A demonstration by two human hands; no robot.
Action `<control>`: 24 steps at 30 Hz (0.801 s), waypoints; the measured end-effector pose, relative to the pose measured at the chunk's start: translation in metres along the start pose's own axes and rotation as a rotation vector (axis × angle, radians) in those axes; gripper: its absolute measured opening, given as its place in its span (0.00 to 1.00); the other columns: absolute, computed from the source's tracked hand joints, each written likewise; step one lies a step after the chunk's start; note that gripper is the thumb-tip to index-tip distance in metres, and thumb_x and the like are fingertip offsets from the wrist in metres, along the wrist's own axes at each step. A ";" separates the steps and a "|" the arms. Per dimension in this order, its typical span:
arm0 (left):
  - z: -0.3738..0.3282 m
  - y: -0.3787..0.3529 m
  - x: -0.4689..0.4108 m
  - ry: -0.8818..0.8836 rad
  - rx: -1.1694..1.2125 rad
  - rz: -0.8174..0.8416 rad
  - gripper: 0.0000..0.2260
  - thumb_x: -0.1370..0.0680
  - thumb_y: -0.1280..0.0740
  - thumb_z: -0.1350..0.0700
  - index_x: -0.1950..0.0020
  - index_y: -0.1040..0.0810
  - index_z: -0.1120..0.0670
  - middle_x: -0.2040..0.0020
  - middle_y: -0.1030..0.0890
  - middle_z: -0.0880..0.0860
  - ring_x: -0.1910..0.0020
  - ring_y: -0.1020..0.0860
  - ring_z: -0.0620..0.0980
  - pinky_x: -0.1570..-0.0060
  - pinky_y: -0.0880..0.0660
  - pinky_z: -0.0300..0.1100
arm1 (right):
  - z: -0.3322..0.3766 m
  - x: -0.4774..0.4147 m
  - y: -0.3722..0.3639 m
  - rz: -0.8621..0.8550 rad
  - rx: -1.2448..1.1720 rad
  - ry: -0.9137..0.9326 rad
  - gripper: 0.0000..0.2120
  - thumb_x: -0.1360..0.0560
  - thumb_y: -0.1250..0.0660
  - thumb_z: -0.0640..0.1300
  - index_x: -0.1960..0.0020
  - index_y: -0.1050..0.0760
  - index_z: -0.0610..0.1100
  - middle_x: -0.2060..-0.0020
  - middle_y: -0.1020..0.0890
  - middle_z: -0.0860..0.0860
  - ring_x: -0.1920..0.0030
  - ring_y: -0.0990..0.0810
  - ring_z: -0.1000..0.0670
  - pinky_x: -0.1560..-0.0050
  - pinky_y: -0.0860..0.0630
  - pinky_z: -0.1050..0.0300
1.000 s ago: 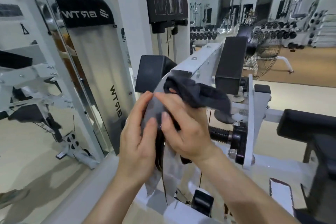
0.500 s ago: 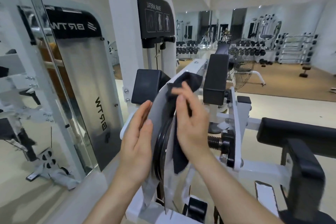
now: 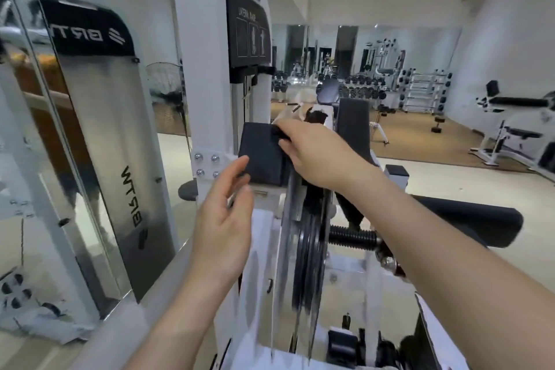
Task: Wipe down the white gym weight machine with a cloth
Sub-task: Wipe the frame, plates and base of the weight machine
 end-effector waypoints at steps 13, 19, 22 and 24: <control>0.014 -0.004 0.009 -0.039 0.228 0.114 0.18 0.22 0.34 0.64 0.46 0.17 0.40 0.50 0.16 0.40 0.47 0.19 0.39 0.50 0.25 0.27 | 0.052 0.077 0.006 -0.059 -0.246 0.087 0.12 0.27 0.31 0.38 0.44 0.27 0.42 0.48 0.24 0.51 0.47 0.25 0.50 0.47 0.27 0.51; 0.032 0.028 -0.009 -0.017 -0.015 -0.237 0.13 0.30 0.33 0.57 0.59 0.18 0.37 0.63 0.17 0.41 0.62 0.20 0.40 0.57 0.24 0.34 | 0.079 0.094 -0.015 0.095 0.329 0.135 0.25 0.26 0.35 0.53 0.32 0.30 0.45 0.40 0.22 0.52 0.39 0.25 0.49 0.32 0.37 0.51; 0.040 0.024 -0.002 -0.025 -0.204 -0.196 0.16 0.26 0.33 0.60 0.53 0.19 0.37 0.52 0.21 0.44 0.54 0.23 0.39 0.54 0.32 0.22 | 0.089 0.100 -0.036 0.039 0.452 0.085 0.08 0.23 0.39 0.44 0.48 0.23 0.47 0.55 0.18 0.54 0.46 0.21 0.48 0.38 0.35 0.53; 0.048 0.013 0.015 0.044 0.035 -0.001 0.14 0.20 0.37 0.57 0.46 0.19 0.38 0.46 0.19 0.43 0.46 0.22 0.38 0.47 0.30 0.26 | 0.087 0.108 -0.039 -0.090 0.375 0.075 0.07 0.24 0.37 0.42 0.54 0.20 0.46 0.56 0.17 0.53 0.43 0.22 0.48 0.42 0.32 0.52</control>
Point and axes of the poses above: each hand's wrist, its own x-axis away from the middle knuckle, its own y-axis out of the back of the hand, z = x × y, the point moved 3 cm from there along -x, towards the middle knuckle
